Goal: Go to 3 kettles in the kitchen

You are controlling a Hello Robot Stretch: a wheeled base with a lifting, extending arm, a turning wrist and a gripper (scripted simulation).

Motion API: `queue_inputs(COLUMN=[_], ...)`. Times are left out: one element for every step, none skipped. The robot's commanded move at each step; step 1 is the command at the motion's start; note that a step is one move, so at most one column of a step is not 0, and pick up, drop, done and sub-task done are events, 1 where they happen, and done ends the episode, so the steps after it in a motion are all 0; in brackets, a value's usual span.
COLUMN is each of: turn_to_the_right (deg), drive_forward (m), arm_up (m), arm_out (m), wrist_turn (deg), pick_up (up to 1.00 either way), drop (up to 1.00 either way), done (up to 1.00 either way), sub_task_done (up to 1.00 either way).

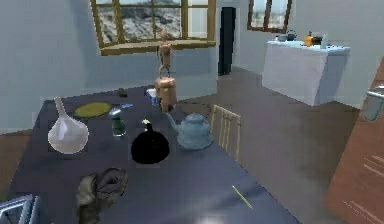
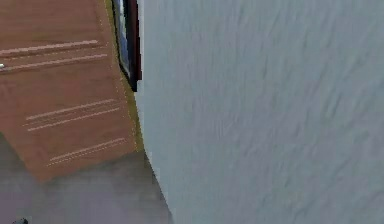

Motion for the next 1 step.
queue_inputs(turn_to_the_right=[0.0], drive_forward=[0.0], arm_up=[0.0], arm_out=[0.0], wrist_turn=[0.0], pick_up=[0.0], drop=[0.0], done=[0.0], sub_task_done=[1.0])
